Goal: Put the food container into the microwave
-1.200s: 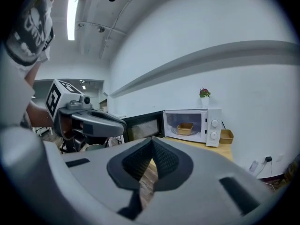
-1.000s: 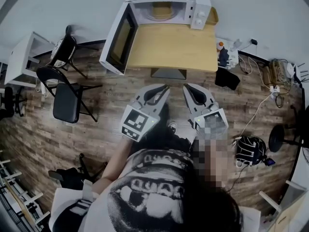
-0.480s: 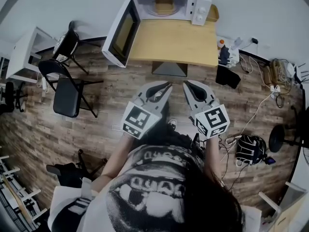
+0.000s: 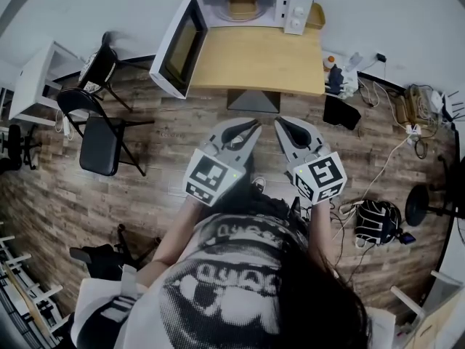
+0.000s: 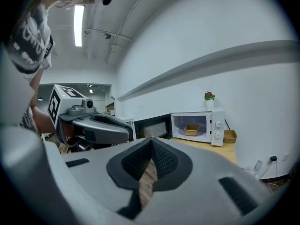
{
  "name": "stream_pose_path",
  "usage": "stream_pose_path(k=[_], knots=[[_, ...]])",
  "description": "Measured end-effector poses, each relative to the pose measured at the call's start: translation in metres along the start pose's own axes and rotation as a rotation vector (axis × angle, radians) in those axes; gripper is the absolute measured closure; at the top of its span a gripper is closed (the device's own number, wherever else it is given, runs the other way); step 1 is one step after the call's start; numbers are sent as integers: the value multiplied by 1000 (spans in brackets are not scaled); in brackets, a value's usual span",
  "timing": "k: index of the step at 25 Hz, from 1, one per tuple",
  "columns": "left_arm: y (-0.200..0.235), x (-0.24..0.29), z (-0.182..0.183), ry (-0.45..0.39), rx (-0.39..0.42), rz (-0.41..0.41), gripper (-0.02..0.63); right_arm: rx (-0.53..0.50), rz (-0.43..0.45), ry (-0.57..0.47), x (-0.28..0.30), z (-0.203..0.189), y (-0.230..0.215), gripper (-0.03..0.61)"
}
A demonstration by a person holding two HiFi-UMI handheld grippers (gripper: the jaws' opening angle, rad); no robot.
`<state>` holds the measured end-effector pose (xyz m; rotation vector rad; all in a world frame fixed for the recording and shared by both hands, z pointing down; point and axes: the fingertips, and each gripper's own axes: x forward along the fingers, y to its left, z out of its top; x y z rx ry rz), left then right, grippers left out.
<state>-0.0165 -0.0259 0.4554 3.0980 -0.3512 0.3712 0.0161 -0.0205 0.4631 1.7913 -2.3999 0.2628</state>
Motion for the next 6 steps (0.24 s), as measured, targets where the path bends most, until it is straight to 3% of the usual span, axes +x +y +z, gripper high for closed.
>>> stream_pose_path(k=[6], knots=[[-3,5,0,1,4,-3,591,6,-2,-2,-3,-2,-5,581]])
